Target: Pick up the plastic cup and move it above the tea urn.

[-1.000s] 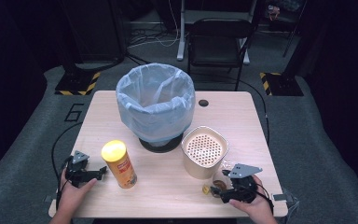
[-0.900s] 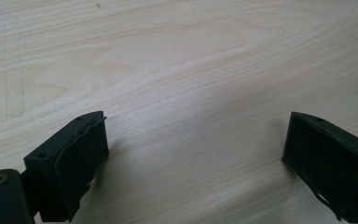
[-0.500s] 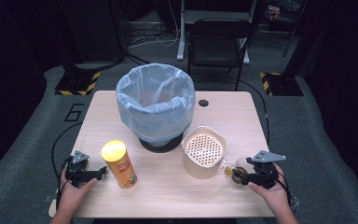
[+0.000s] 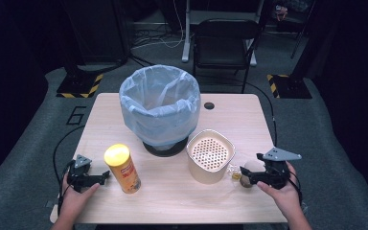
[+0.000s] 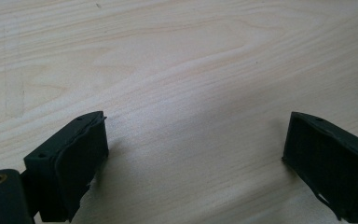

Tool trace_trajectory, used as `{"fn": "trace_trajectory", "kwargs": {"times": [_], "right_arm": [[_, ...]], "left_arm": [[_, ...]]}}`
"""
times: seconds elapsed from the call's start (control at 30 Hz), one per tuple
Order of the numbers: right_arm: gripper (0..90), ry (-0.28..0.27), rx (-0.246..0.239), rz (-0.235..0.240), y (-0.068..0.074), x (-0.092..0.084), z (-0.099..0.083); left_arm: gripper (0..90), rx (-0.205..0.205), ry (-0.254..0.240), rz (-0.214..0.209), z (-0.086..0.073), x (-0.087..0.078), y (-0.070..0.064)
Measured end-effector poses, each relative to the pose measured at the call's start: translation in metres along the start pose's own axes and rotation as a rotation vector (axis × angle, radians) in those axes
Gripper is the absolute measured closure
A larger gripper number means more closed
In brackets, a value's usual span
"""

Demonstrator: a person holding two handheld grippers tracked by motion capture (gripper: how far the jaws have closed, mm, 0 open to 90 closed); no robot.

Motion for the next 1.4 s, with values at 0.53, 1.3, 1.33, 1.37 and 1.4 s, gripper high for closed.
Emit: {"fn": "trace_trajectory", "kwargs": {"times": [0.53, 1.3, 1.33, 1.37, 1.4], "right_arm": [[57.8, 0.045, 0.048, 0.065, -0.01, 0.059, 0.048], [48.6, 0.031, 0.053, 0.139, 0.029, 0.025, 0.028], [46.5, 0.014, 0.051, 0.138, 0.029, 0.02, 0.029], [44.4, -0.011, 0.037, 0.135, 0.027, 0.016, 0.03], [41.9, -0.024, 0.027, 0.128, 0.025, 0.013, 0.031]], "left_arm": [[6.3, 0.003, 0.001, -0.001, 0.001, 0.0, 0.0], [6.3, 0.001, -0.001, -0.002, 0.0, 0.001, 0.0], [6.3, 0.002, 0.001, -0.002, 0.0, 0.0, 0.0], [6.3, 0.001, -0.001, -0.001, 0.0, 0.001, 0.0], [6.3, 0.001, -0.001, -0.001, 0.0, 0.001, 0.0]]}}
Point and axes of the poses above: each handheld gripper's, and its own axes: x roughly forward along the jaws, z roughly out of its top, y roughly to its left, the point moved 2 cm from there along x, roughly forward along the jaws, and after that the axes turned 8 degrees about -x, right-handed, at the moved point
